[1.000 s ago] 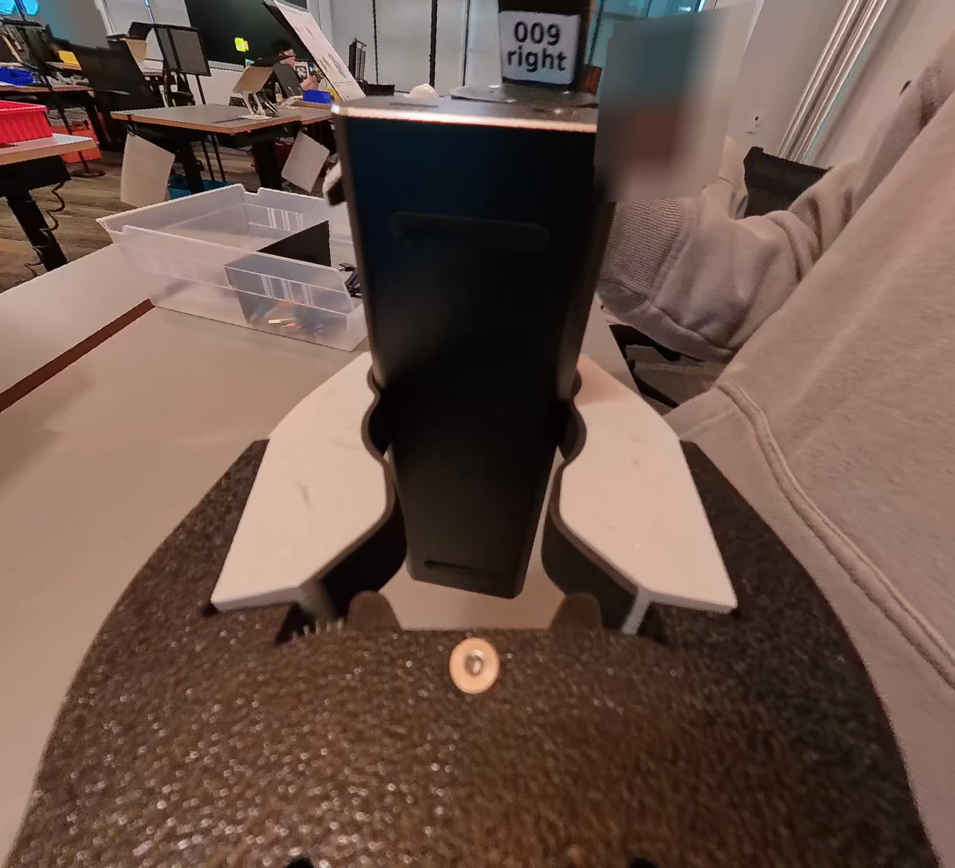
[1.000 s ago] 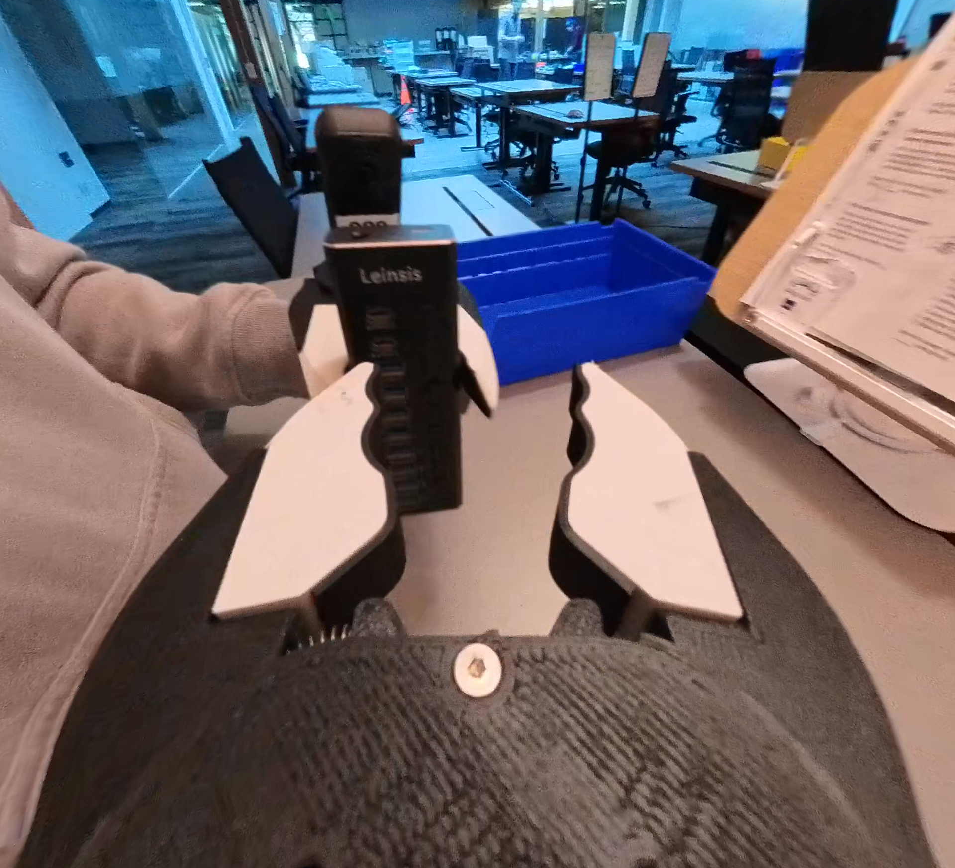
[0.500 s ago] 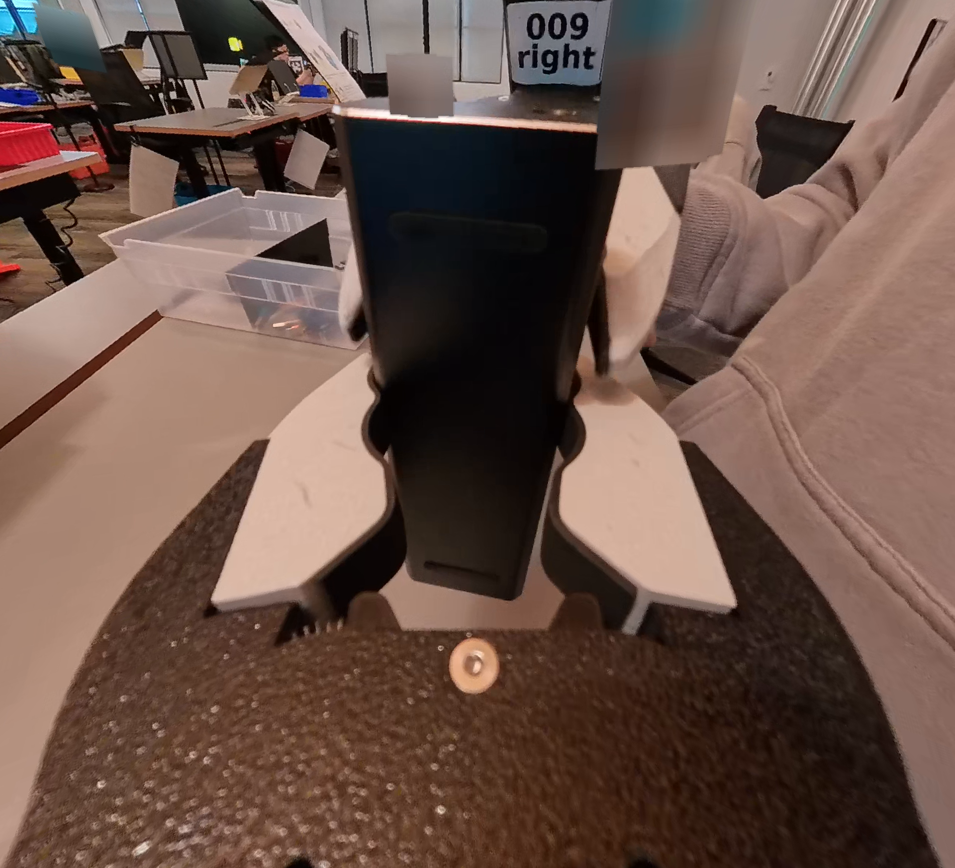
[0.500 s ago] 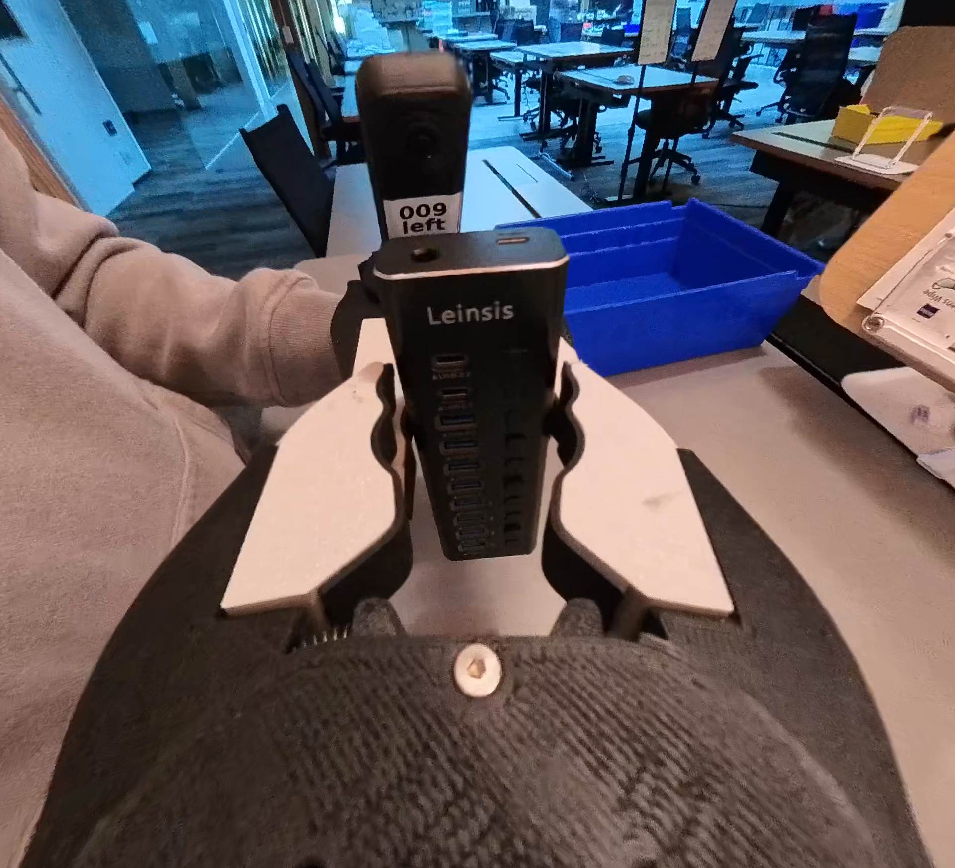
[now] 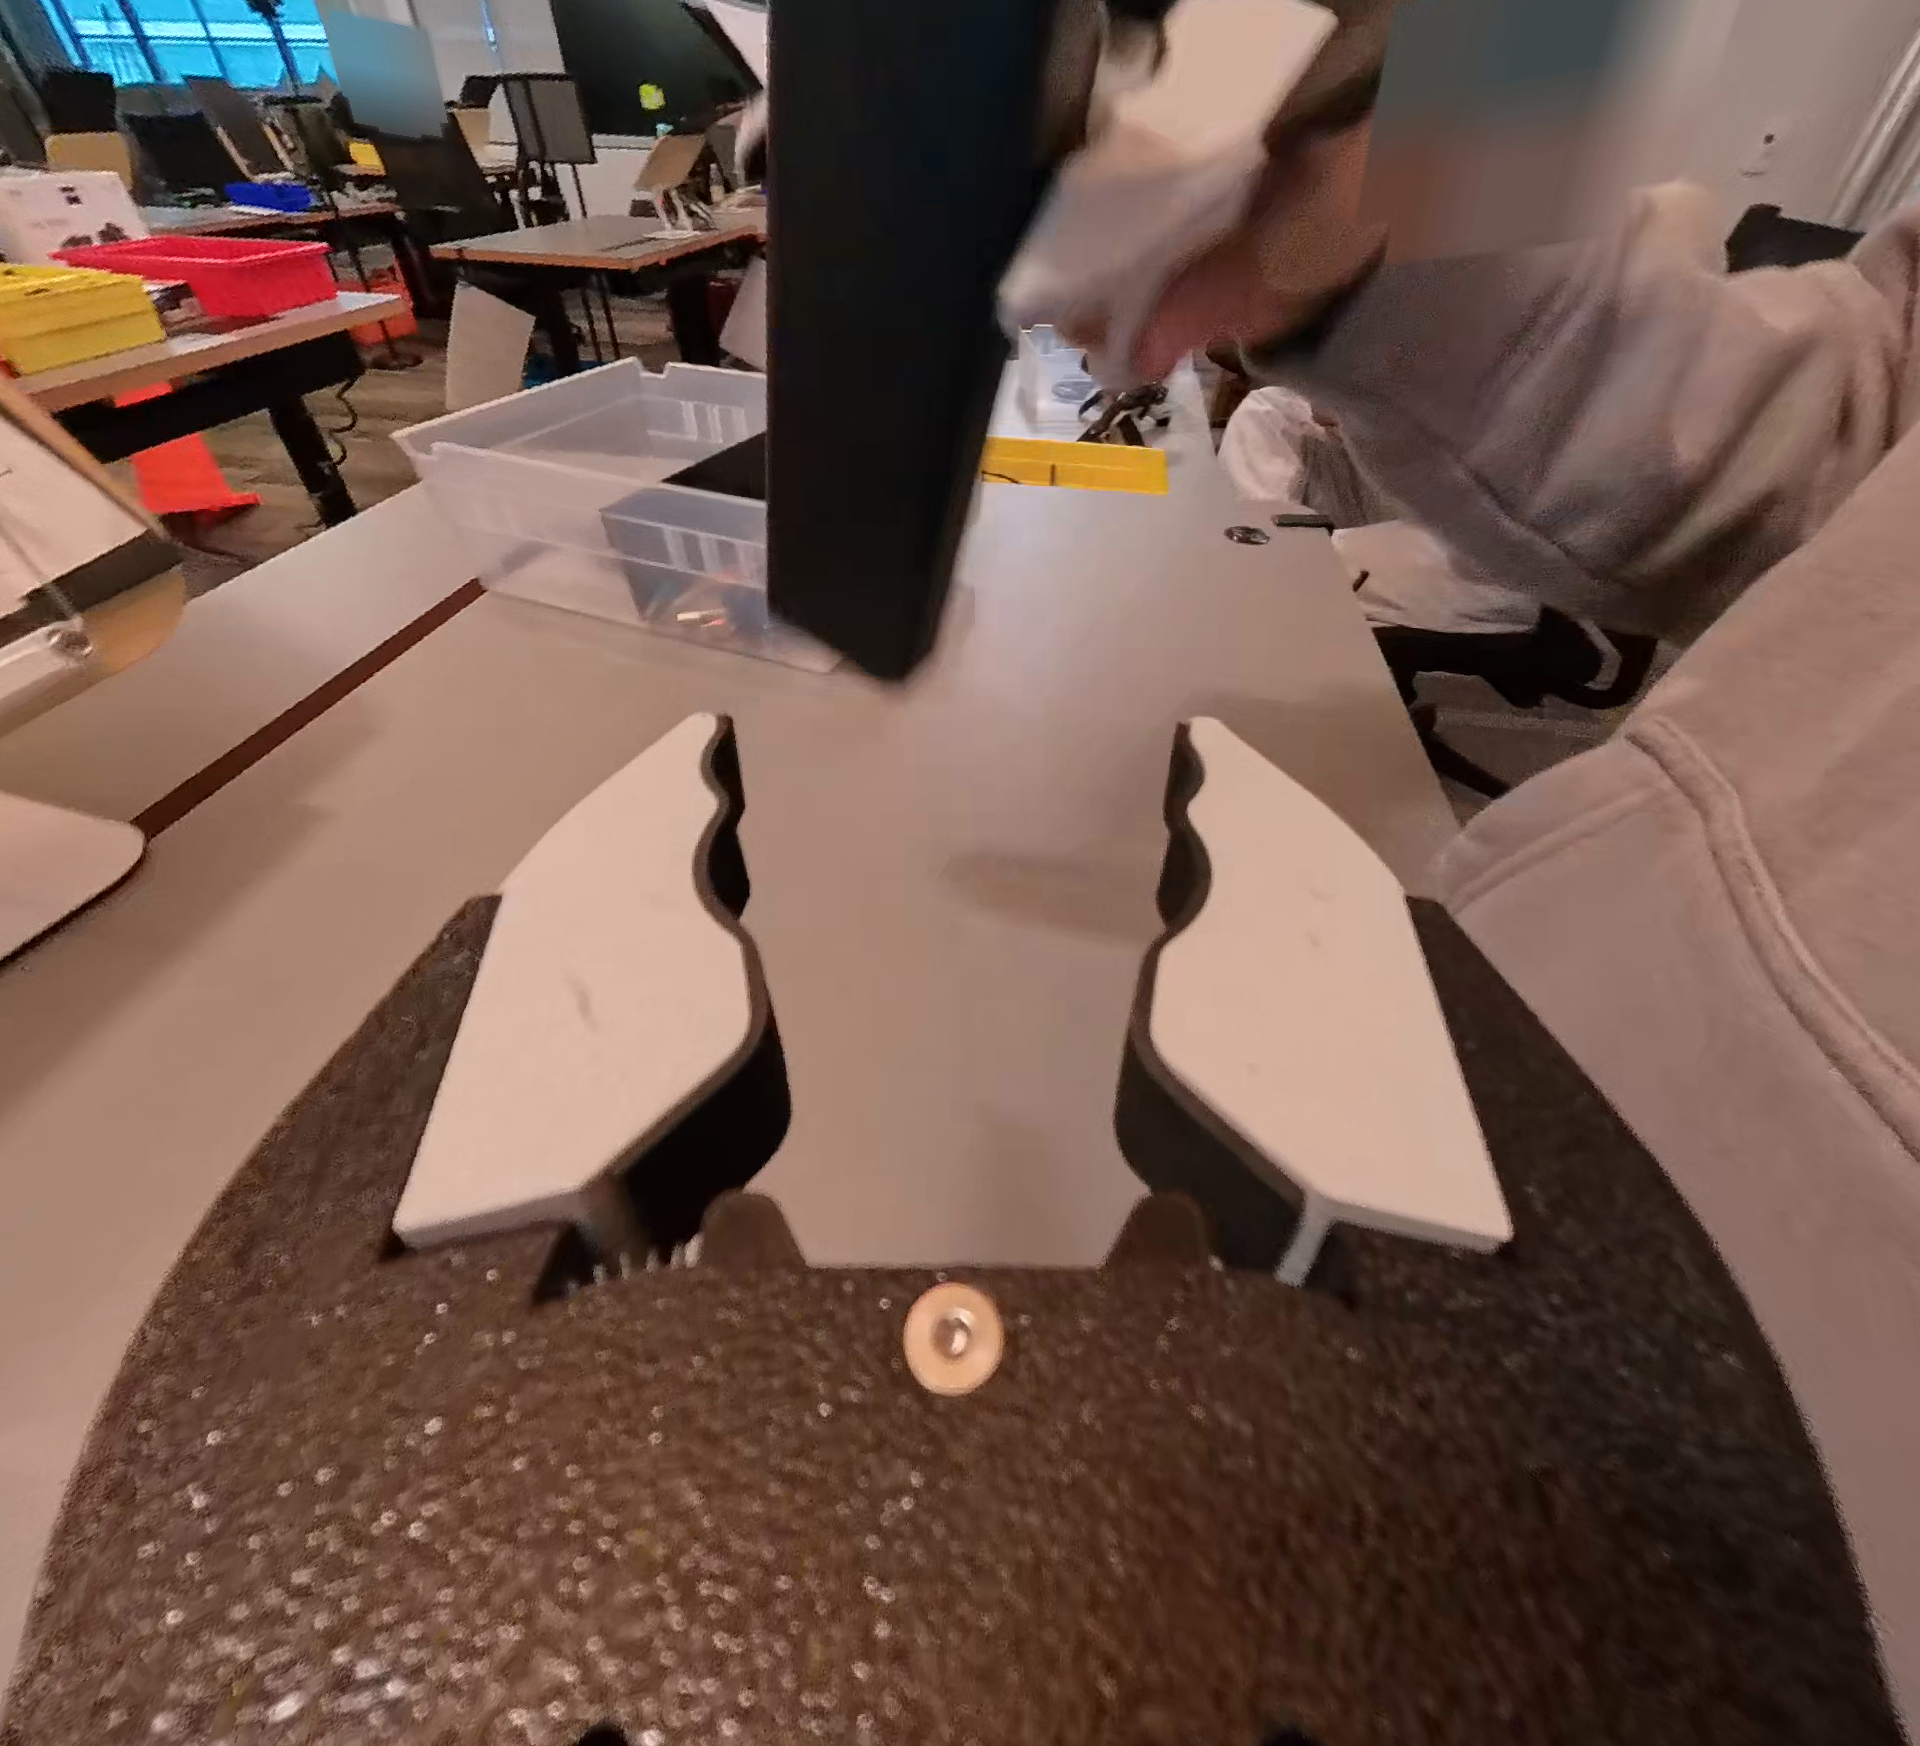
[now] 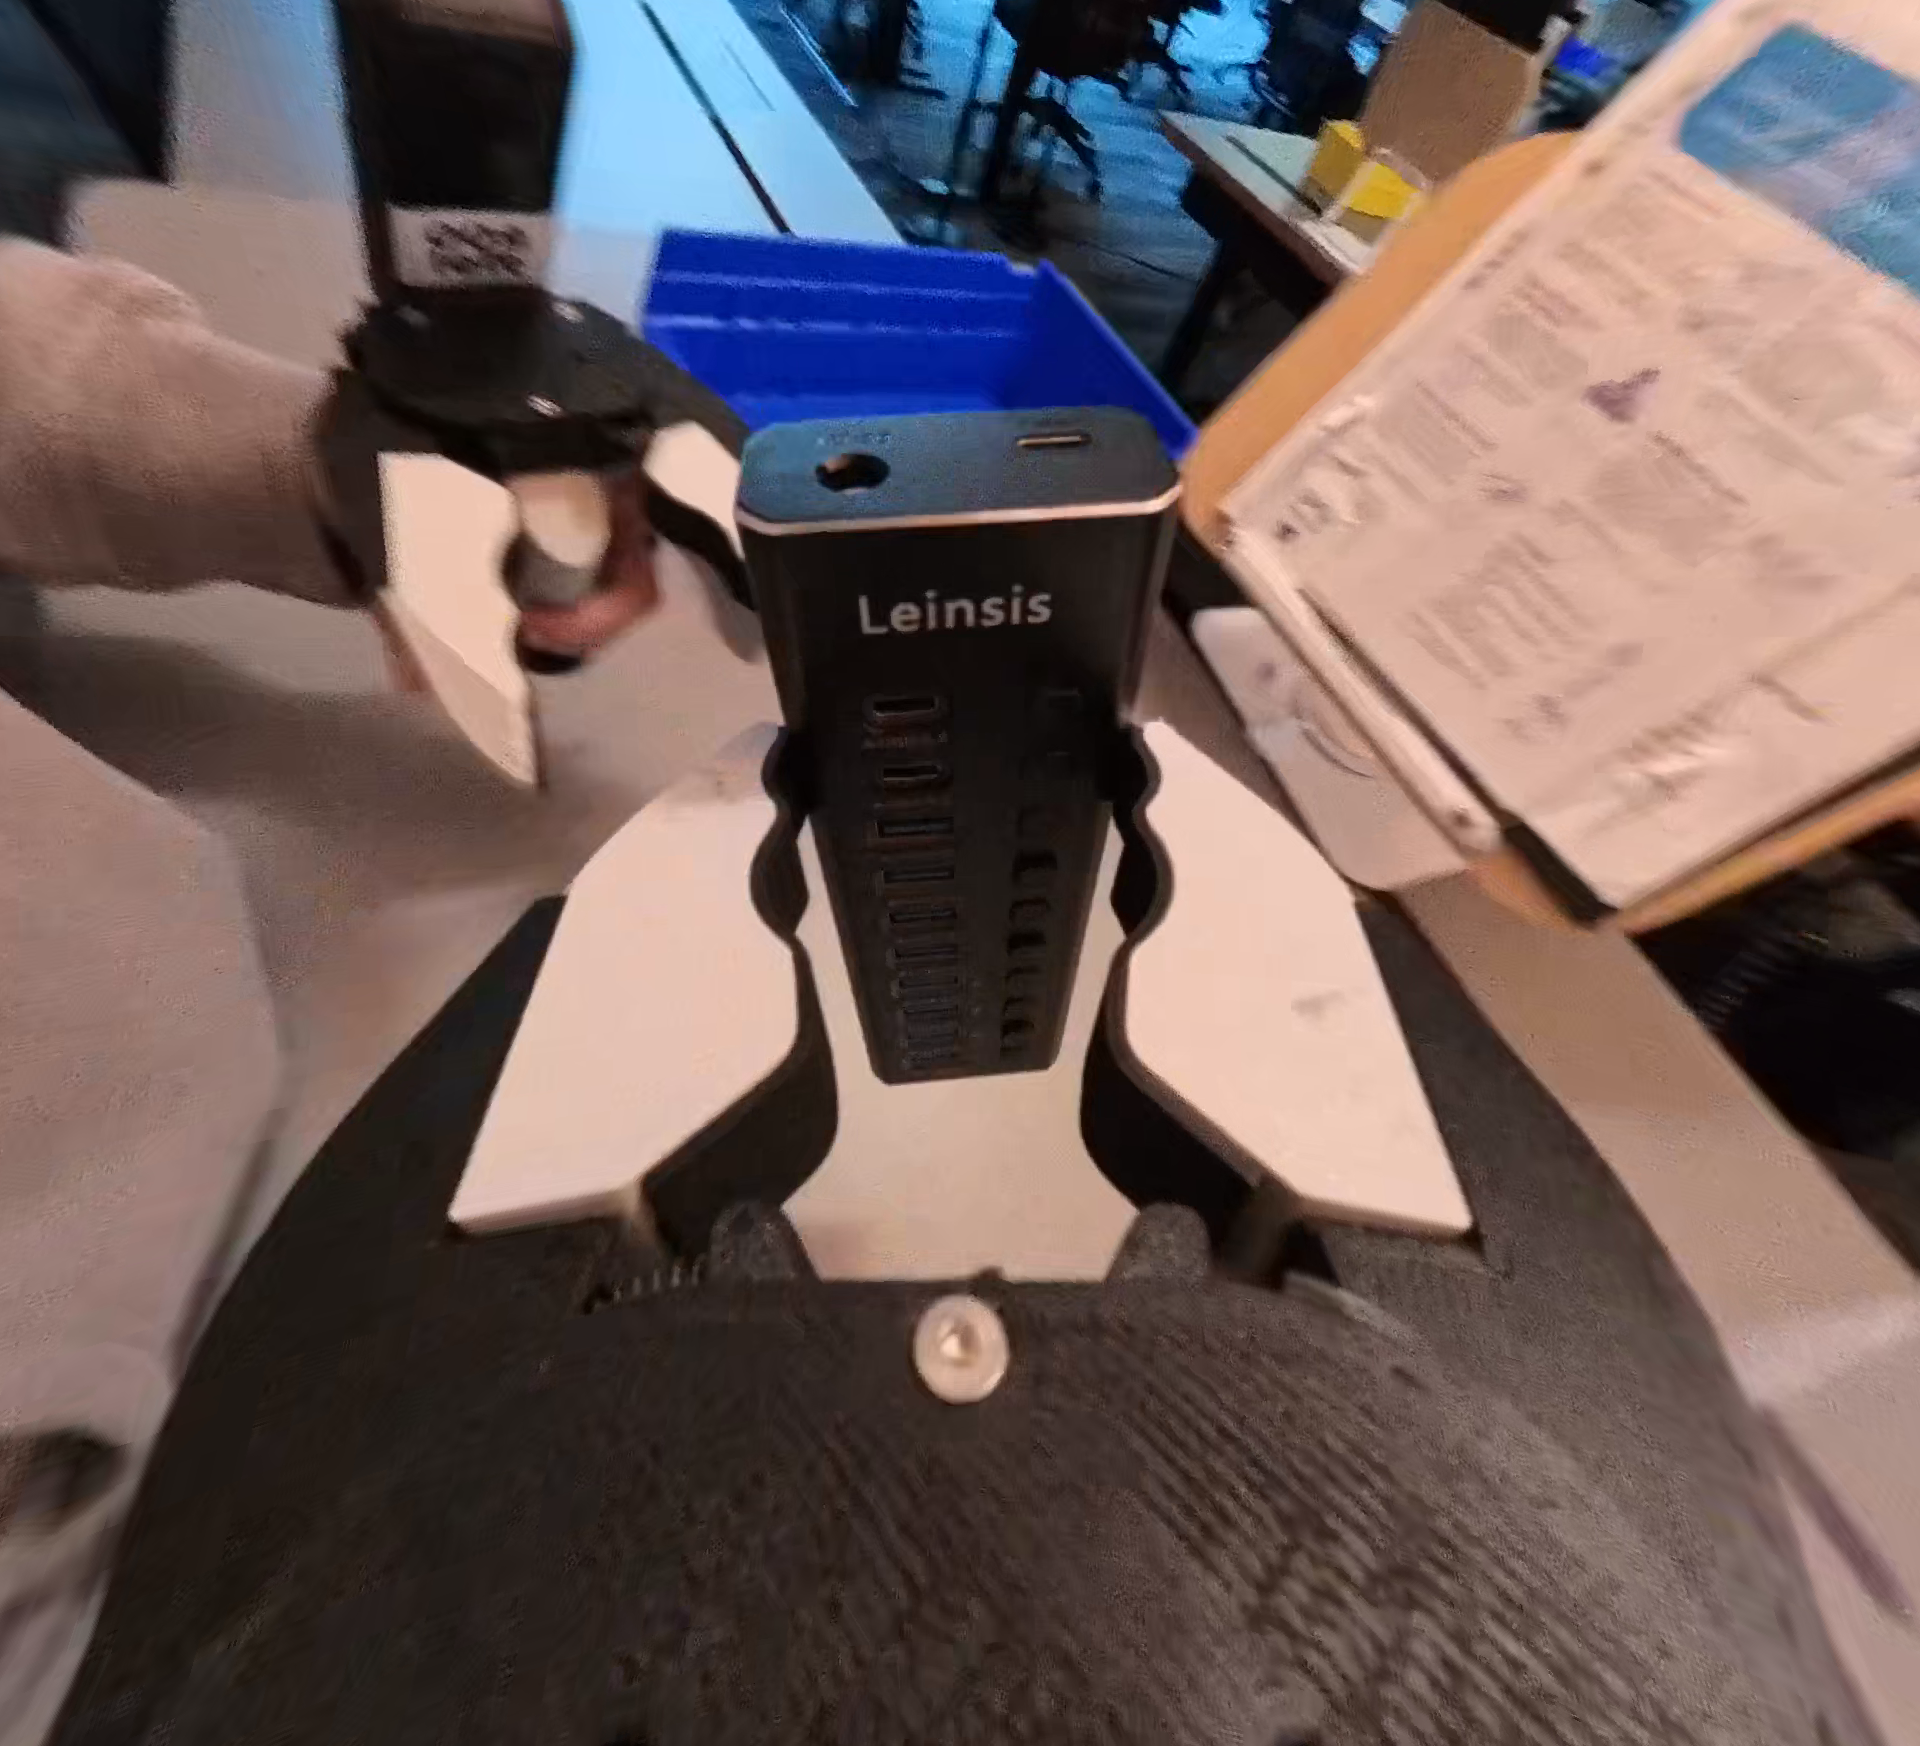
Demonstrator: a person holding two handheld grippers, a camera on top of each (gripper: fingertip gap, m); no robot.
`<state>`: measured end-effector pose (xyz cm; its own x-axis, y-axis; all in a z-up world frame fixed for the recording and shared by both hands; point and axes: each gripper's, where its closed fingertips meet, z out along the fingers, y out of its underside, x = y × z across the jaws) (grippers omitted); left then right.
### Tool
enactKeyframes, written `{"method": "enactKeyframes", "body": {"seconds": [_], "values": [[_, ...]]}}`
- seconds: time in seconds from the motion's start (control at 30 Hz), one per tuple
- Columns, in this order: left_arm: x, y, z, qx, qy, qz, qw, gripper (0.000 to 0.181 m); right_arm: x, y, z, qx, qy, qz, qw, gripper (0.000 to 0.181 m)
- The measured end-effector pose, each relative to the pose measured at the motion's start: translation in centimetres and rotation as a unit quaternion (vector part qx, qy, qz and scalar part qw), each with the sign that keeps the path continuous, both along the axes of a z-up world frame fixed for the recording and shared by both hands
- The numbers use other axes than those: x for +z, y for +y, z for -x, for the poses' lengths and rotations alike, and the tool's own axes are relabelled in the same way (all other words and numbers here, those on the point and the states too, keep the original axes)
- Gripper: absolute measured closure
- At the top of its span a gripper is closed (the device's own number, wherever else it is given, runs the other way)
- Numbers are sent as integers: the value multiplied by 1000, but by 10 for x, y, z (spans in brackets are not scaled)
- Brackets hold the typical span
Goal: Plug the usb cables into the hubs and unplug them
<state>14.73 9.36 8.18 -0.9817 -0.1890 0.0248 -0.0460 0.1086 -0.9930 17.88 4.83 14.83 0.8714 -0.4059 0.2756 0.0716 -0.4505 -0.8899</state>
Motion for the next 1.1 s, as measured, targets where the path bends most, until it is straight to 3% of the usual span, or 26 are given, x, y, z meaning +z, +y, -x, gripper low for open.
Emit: {"method": "enactKeyframes", "body": {"seconds": [0.1,0.2,0.3,0.4,0.7,0.93,1.1], "values": [[-6,14,-2,12,20,9,1000,113,19,-80,-45,-88,-56,112,988,122],[-9,24,-5,25,44,28,998,119,25,-163,-94,-161,-78,238,955,122],[-10,27,-7,28,62,48,997,123,18,-224,-137,-190,-51,313,929,122],[-14,23,-9,24,71,47,996,123,-5,-263,-175,-200,6,347,916,122],[-27,20,-12,22,73,13,997,123,-100,-317,-246,-193,140,405,883,122],[-35,25,-20,37,94,17,995,124,-165,-334,-247,-131,240,496,824,123],[-40,19,-21,32,100,11,994,124,-189,-323,-254,-115,275,469,831,124]]}}
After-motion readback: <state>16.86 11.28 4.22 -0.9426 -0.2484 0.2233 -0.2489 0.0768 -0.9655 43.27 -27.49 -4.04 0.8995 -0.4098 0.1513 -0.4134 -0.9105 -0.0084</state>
